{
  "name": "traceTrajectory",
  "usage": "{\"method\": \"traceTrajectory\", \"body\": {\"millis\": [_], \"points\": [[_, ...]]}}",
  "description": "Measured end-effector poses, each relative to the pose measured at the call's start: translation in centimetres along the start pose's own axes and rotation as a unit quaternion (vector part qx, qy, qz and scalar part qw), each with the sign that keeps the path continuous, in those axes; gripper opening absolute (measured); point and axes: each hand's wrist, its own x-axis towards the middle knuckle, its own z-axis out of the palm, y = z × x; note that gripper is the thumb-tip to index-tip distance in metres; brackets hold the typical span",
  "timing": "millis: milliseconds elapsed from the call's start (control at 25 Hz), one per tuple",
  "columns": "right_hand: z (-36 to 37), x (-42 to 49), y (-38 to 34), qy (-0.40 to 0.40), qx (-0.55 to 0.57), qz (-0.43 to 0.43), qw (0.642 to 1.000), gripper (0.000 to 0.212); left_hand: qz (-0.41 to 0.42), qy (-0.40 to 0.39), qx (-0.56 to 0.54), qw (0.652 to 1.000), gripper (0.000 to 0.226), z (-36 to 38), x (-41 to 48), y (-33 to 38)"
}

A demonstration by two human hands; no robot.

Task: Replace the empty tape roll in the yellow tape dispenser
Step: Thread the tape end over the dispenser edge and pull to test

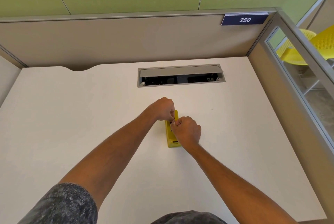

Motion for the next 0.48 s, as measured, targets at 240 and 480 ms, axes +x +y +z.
{"method": "traceTrajectory", "body": {"millis": [240, 480], "points": [[-0.06, 0.02, -0.09, -0.003, -0.005, 0.0, 1.0, 0.029, 0.0, 0.008, 0.002, 1.0, 0.016, 0.06, 0.05, -0.07], [-0.15, -0.09, -0.23, -0.006, -0.013, 0.002, 1.0, 0.03, -0.003, 0.01, -0.001, 1.0, 0.014, 0.09, 0.15, -0.04]]}}
